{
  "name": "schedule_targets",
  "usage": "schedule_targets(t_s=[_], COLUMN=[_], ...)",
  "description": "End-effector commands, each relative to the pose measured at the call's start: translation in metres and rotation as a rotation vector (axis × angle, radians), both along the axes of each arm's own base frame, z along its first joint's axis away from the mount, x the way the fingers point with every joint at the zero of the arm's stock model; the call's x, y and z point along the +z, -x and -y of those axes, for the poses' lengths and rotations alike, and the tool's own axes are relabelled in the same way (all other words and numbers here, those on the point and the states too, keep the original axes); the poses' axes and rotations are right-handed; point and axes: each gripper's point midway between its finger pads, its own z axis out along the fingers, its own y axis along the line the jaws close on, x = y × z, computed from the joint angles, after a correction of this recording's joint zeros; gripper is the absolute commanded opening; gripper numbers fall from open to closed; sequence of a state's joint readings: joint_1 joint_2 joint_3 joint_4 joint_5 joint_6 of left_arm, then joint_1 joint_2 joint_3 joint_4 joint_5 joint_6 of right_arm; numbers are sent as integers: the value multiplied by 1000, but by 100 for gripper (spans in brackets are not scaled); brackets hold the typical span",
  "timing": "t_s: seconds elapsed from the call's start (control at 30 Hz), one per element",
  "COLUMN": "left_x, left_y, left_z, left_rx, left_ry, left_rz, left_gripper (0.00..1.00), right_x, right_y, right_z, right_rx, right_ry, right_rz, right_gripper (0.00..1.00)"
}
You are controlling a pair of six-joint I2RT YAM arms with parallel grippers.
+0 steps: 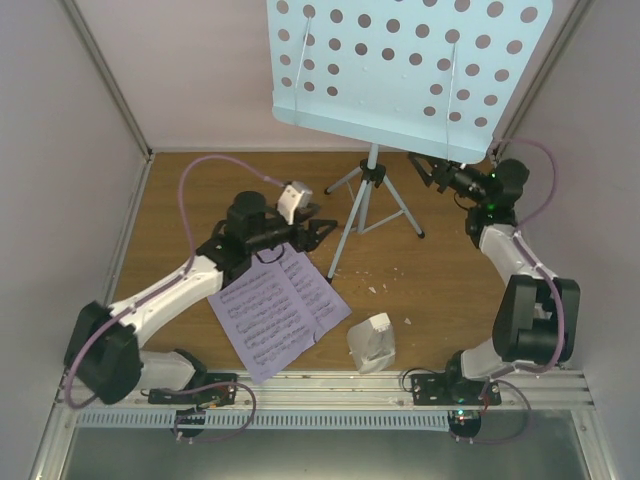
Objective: Pack up the instrument practice props
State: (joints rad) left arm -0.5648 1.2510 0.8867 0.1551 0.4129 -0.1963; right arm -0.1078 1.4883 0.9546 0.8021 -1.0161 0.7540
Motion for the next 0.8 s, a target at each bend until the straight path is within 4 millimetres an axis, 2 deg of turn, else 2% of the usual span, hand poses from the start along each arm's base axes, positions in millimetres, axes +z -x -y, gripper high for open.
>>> schedule_targets(t_s=[0.0, 0.17, 0.23, 0.43, 0.67, 0.77], left_x=[18, 1, -8, -30, -43, -52], left_y=[5, -6, -15, -37, -48, -55], left_z=[42, 60, 62, 70, 76, 77], left_rx=[-183, -235, -217, -184, -185, -166], left_ry=[55, 21, 1, -47, -69, -87], left_rz=[58, 51, 48, 21, 21, 9], left_gripper=[69, 64, 62, 59, 56, 51], right_x=[12, 17, 19, 24, 24, 26], right_y=[9, 8, 9, 8, 0, -4], right_z=[-38, -60, -76, -95, -104, -103], right_rx=[207, 308, 353, 448, 471, 470], right_ry=[90, 112, 114, 125, 125, 119], right_rz=[85, 129, 139, 185, 205, 214], right_gripper=[65, 61, 59, 53, 46, 42])
